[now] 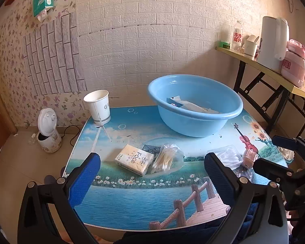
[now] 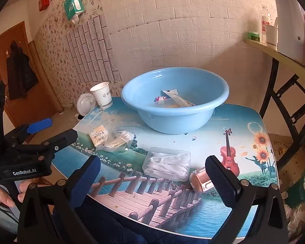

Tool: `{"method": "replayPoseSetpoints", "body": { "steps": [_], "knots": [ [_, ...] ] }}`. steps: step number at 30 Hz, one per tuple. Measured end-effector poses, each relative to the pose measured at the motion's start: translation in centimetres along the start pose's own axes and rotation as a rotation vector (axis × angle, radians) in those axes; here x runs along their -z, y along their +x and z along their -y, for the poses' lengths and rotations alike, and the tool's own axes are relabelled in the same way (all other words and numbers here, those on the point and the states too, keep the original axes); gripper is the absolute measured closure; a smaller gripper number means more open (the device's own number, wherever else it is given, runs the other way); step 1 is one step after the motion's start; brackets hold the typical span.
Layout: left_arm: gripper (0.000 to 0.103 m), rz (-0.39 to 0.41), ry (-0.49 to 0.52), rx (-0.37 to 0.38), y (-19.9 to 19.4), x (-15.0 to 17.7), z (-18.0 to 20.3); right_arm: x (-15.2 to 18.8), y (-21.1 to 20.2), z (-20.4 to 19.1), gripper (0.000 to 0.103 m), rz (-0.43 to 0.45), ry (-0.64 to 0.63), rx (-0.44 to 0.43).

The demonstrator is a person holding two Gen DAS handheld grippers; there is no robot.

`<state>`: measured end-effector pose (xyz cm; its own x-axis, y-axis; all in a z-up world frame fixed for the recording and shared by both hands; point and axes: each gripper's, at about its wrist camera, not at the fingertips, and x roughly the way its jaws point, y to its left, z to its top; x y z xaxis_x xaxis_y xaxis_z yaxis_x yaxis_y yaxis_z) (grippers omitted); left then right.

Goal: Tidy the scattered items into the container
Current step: 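Withdraw both grippers from the basin back toward the table items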

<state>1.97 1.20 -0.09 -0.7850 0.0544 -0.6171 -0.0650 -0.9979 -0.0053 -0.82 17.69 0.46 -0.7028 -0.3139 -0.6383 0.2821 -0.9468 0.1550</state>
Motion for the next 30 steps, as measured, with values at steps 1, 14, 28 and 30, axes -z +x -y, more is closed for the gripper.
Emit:
{"method": "replayPoseSetpoints", "body": {
  "steps": [1, 14, 28, 30],
  "knots": [
    [0.0, 0.0, -0.004, 0.0, 0.0, 0.1, -0.1, 0.1, -0.1, -0.1, 0.0, 0.004, -0.006, 0.019],
    [0.0, -0.006, -0.008, 0.009, -0.6, 1.3, -0.3, 1.4, -1.6, 1.1, 0.0, -0.023, 0.033, 0.125],
    [0.0, -0.034, -0.032, 0.011, 0.0, 3.5, -0.3, 3.1, -1.3, 0.4, 0.0, -0.024, 0.004, 0.201],
    [0.0, -0.031, -0.042, 0.011, -0.2, 3.8, -0.7, 3.4, -1.3, 0.4, 0.0, -0.029, 0.013, 0.182]
  ]
}}
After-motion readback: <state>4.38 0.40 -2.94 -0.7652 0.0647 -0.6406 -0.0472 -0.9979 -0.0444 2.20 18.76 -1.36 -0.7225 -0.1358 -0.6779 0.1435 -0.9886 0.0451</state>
